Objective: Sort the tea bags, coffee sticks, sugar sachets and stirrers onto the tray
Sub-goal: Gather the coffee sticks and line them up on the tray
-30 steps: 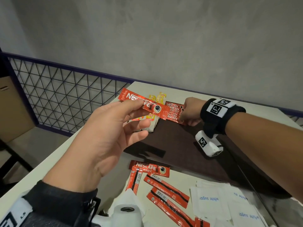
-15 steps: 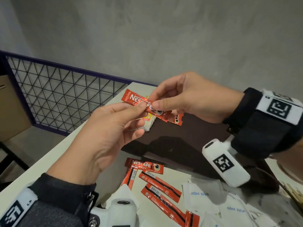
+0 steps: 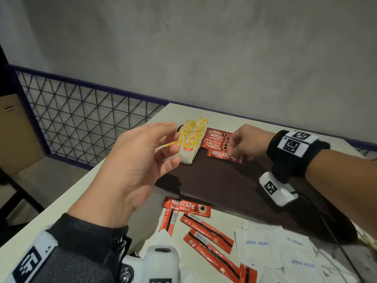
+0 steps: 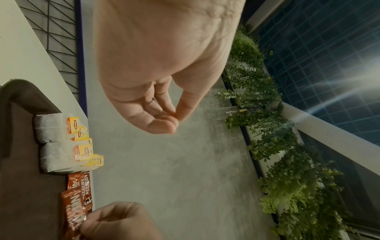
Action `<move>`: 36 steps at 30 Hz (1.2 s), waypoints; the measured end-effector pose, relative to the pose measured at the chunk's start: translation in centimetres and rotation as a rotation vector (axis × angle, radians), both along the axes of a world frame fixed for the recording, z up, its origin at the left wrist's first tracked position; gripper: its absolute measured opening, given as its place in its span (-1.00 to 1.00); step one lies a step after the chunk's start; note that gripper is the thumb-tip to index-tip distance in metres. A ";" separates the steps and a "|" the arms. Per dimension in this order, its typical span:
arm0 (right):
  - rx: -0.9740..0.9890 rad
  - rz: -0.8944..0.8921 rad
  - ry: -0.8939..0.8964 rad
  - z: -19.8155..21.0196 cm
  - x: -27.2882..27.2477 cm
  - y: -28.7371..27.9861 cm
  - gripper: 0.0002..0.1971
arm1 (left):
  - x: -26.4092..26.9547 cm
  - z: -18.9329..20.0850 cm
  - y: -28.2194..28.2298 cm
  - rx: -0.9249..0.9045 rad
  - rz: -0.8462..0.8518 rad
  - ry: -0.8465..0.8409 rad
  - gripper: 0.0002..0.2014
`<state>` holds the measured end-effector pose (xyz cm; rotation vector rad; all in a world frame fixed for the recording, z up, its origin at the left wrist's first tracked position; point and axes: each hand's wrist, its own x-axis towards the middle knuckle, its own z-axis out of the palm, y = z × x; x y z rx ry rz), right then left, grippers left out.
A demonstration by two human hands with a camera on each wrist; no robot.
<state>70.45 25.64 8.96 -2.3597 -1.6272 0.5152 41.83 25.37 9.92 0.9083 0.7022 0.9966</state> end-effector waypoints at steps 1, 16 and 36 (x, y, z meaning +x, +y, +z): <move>-0.004 -0.006 -0.013 -0.6 0.0 0.4 -0.92 | 0.0 0.0 0.0 0.001 0.000 0.000 -0.97; 0.026 -0.030 -0.205 -1.9 -0.9 3.7 -0.94 | 0.2 -0.5 0.4 0.011 0.014 0.028 -0.95; 0.125 0.330 -0.117 1.9 -7.9 -1.6 -0.86 | -0.1 0.3 0.2 0.057 -0.019 0.031 -0.89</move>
